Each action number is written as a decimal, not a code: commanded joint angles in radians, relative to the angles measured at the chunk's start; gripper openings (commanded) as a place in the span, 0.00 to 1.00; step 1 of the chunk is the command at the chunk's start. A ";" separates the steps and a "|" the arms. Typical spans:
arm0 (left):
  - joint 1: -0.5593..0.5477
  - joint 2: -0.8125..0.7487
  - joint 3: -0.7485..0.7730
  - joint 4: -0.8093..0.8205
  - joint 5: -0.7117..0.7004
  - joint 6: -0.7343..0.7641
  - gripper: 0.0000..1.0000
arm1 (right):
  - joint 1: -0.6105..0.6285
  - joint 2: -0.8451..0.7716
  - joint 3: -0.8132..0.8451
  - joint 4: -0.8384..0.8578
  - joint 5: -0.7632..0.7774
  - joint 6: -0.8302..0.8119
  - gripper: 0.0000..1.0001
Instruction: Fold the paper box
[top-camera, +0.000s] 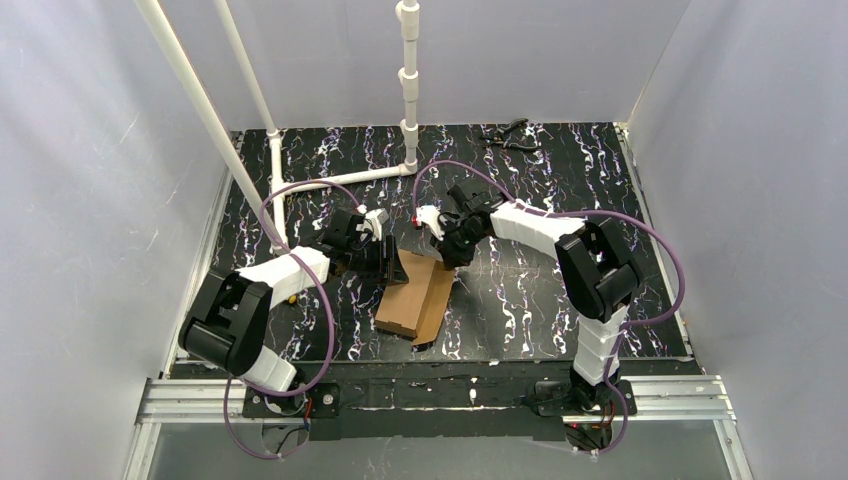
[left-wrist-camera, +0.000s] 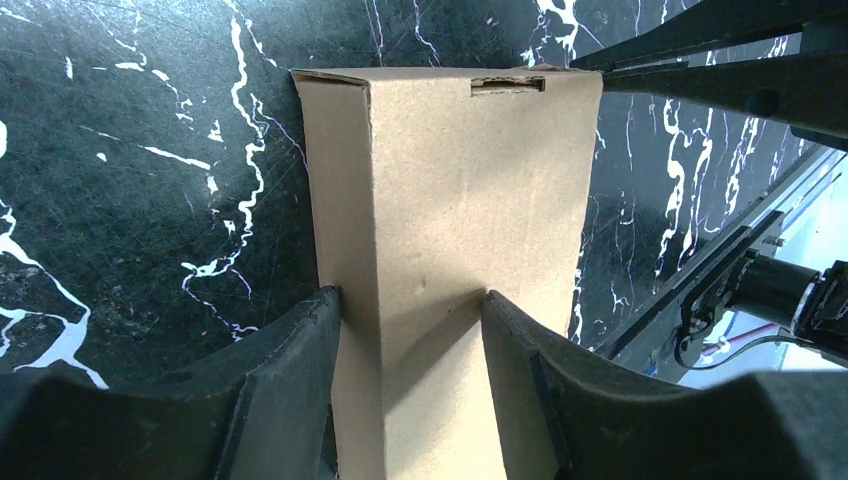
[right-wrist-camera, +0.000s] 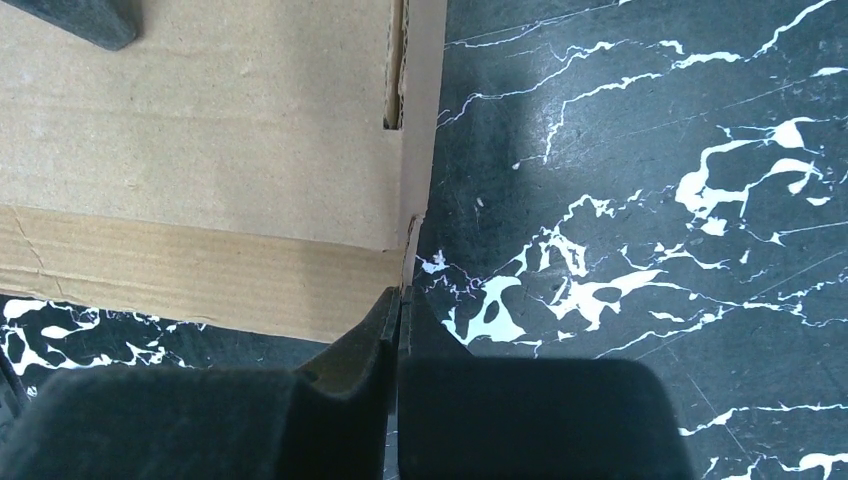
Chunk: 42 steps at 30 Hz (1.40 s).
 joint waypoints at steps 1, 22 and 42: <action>-0.019 0.032 0.021 -0.001 0.000 -0.008 0.50 | 0.038 0.005 0.040 -0.020 -0.033 -0.012 0.05; -0.042 0.061 0.045 0.013 -0.002 -0.028 0.50 | 0.101 0.120 0.203 -0.148 0.027 0.054 0.07; -0.042 0.026 0.000 -0.014 -0.137 -0.147 0.50 | 0.039 -0.020 0.168 -0.172 0.014 0.047 0.56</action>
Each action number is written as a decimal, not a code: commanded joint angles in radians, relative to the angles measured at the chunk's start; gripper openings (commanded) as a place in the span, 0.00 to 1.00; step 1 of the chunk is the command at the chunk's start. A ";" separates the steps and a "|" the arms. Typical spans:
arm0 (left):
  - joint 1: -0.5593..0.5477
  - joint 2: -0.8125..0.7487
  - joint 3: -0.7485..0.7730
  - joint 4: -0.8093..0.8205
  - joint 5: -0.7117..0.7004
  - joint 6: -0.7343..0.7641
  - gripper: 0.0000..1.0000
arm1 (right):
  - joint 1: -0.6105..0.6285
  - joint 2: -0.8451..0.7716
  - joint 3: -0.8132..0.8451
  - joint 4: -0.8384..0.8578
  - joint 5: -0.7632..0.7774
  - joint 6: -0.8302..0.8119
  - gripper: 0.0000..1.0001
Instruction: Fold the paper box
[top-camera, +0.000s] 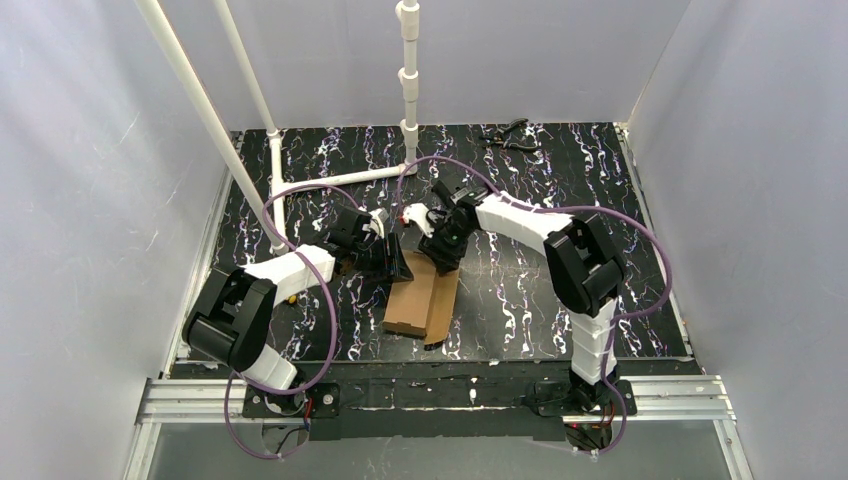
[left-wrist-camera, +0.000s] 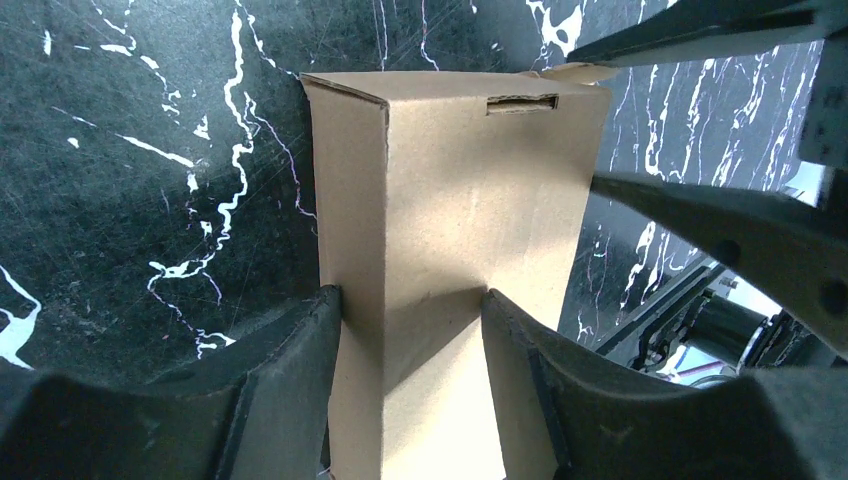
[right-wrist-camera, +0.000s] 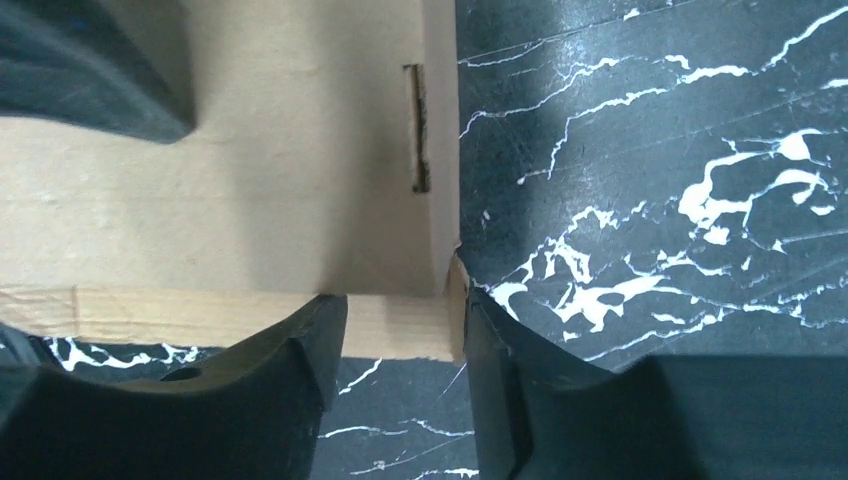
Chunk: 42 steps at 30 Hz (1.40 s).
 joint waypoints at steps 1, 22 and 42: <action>-0.011 -0.002 -0.023 -0.011 -0.076 -0.004 0.50 | -0.025 -0.130 -0.022 -0.002 -0.094 -0.008 0.59; -0.010 -0.096 0.002 -0.054 -0.077 -0.064 0.73 | -0.395 -0.413 -0.896 1.311 -0.403 1.096 0.69; -0.055 -0.797 -0.285 -0.233 -0.104 -0.330 0.94 | -0.227 -0.784 -0.752 0.186 -0.592 -0.358 0.97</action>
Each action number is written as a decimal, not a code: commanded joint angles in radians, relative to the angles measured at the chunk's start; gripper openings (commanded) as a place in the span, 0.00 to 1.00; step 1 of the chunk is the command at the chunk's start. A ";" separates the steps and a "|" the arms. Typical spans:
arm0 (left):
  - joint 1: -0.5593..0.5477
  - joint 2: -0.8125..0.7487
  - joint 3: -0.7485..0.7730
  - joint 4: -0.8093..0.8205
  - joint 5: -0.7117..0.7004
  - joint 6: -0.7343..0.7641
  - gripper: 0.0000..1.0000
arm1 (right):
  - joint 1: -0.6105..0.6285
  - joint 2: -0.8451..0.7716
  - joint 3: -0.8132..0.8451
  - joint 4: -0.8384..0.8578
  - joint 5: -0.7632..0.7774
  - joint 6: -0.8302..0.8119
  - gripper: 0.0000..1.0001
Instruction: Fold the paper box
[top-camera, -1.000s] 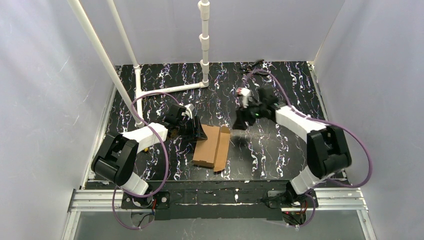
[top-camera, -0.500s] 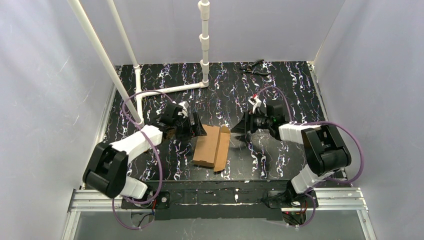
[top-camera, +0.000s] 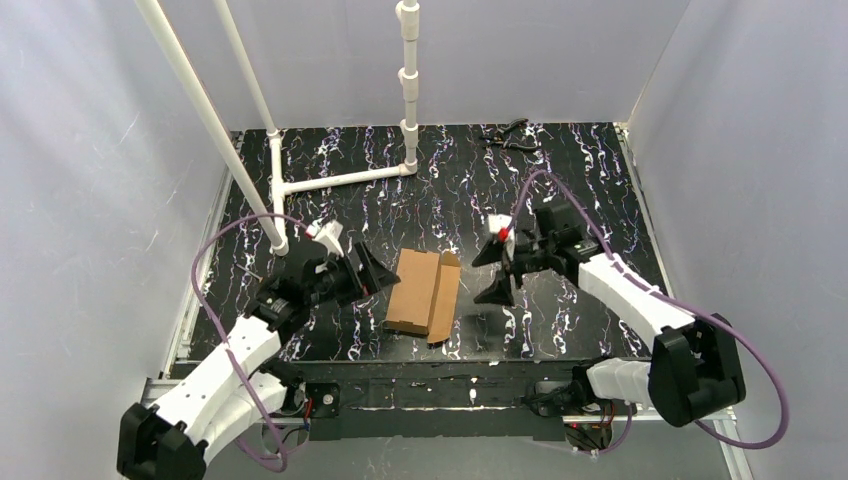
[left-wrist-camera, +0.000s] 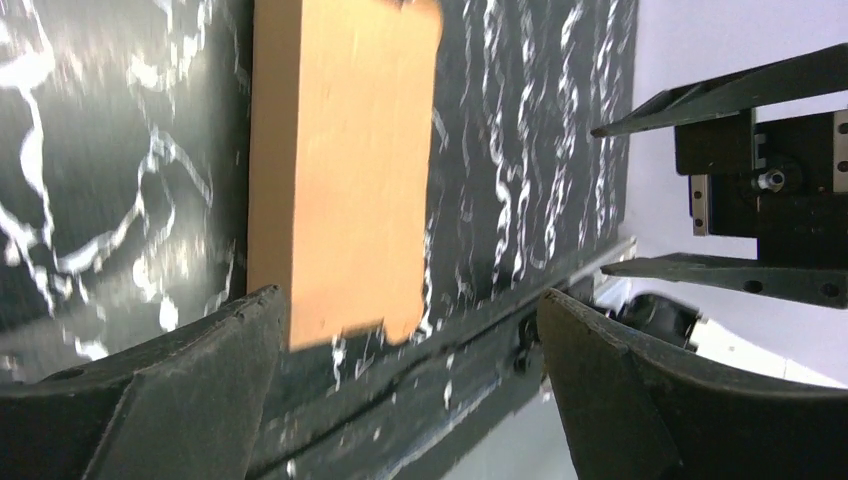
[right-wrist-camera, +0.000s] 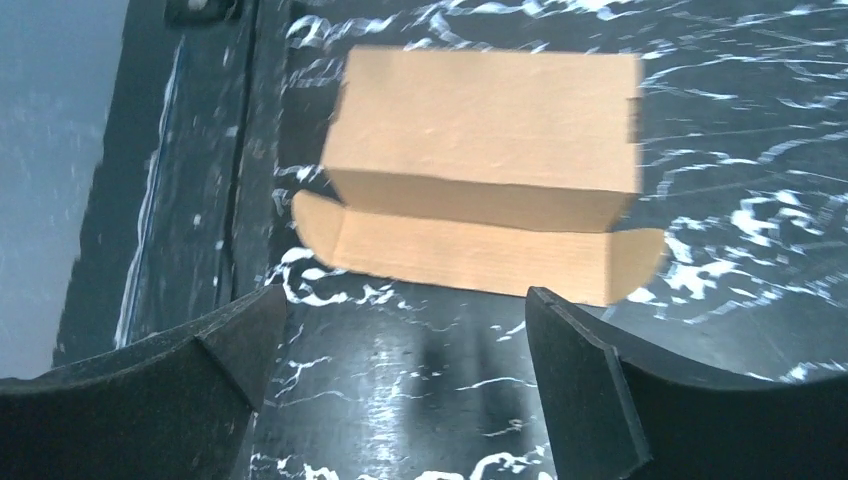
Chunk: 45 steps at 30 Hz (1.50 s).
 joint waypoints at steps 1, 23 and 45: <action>-0.088 -0.138 -0.086 -0.164 -0.059 -0.090 0.93 | 0.170 -0.056 -0.057 -0.229 0.195 -0.322 0.95; -0.227 -0.120 -0.323 0.288 -0.253 -0.103 0.87 | 0.642 0.037 -0.152 0.144 0.574 -0.262 0.67; -0.225 -0.115 -0.305 0.298 -0.185 -0.149 0.98 | 0.236 0.035 -0.006 -0.446 0.260 -0.700 0.79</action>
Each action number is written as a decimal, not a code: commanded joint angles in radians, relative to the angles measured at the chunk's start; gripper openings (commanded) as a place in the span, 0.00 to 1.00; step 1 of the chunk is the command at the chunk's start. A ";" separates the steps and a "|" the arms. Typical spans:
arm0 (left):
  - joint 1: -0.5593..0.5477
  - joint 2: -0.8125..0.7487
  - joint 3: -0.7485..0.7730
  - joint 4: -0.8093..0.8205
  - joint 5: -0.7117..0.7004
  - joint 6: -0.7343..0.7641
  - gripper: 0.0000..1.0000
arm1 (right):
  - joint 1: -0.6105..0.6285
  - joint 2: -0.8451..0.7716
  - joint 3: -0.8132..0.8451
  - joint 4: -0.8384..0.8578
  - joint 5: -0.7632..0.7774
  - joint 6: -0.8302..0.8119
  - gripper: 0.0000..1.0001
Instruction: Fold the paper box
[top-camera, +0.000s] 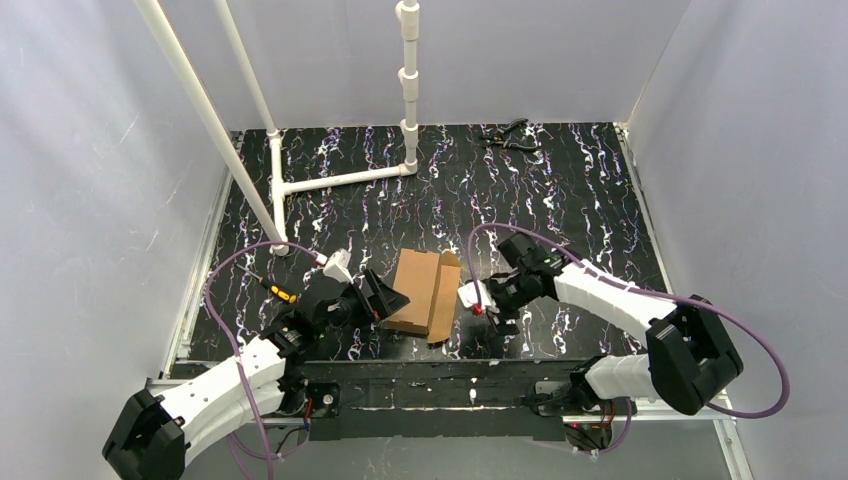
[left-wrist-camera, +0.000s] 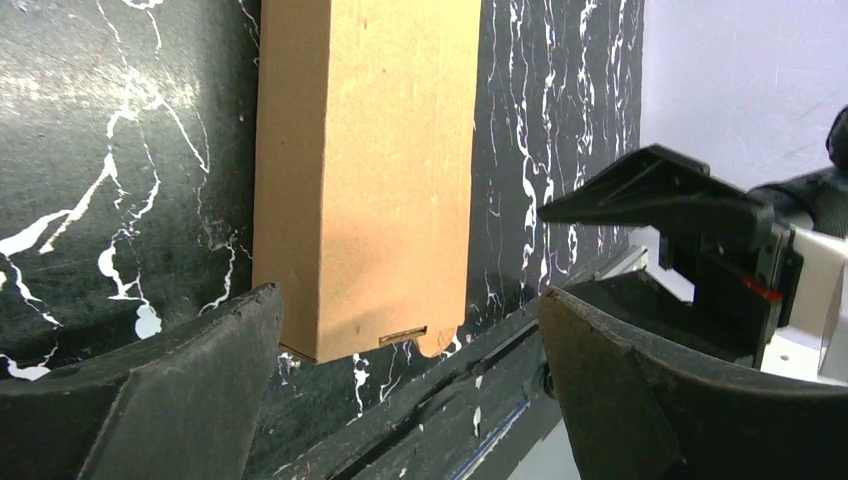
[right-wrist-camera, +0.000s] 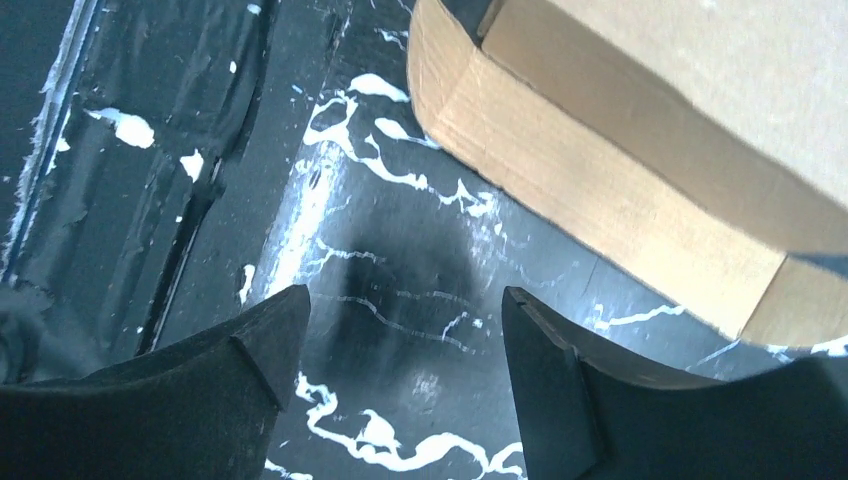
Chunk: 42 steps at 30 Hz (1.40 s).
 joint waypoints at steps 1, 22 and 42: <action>-0.002 -0.019 0.022 0.002 0.041 0.006 0.98 | -0.110 -0.004 0.049 -0.125 -0.093 -0.063 0.80; 0.034 -0.198 -0.039 -0.008 0.068 0.061 0.98 | -0.038 -0.059 -0.026 0.049 -0.055 0.139 0.97; 0.035 0.016 0.004 0.025 -0.017 0.212 0.83 | 0.362 0.096 -0.072 0.464 0.300 0.417 0.58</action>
